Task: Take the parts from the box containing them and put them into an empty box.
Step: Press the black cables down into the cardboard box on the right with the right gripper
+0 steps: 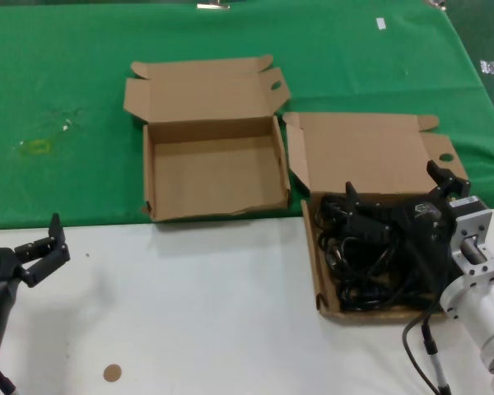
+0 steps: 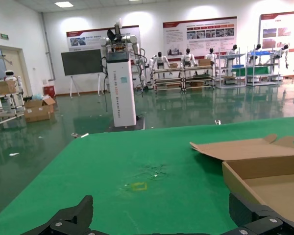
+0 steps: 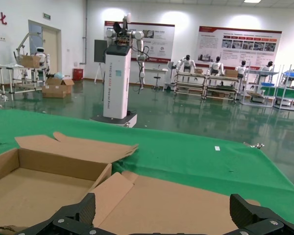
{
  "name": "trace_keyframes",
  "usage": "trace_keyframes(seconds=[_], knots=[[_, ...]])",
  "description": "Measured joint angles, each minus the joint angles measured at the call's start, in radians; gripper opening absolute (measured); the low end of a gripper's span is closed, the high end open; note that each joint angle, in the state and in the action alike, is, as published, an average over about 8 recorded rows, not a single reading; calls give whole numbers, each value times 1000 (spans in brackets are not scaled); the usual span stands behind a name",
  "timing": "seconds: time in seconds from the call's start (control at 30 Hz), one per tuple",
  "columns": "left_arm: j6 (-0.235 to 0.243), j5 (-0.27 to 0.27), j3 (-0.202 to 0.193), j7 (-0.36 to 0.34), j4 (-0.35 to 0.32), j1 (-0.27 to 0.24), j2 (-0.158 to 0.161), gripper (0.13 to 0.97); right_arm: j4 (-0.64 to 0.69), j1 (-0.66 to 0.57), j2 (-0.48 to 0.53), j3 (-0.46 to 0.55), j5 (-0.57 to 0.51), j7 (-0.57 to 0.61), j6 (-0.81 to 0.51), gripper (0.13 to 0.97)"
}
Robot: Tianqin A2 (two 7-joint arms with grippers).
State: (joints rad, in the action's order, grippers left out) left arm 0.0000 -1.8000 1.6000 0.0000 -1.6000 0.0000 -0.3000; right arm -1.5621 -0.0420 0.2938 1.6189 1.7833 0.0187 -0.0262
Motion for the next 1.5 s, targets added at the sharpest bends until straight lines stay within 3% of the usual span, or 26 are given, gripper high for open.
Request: trace_keyframes(seconds=[1.2,1.5], knots=[[0,0,0,0,0,0,0,947,0,0,0,0,0,0,0,966],[0,0,0,0,0,0,0,859,-1,2,3,4,1,-1,-1,966]])
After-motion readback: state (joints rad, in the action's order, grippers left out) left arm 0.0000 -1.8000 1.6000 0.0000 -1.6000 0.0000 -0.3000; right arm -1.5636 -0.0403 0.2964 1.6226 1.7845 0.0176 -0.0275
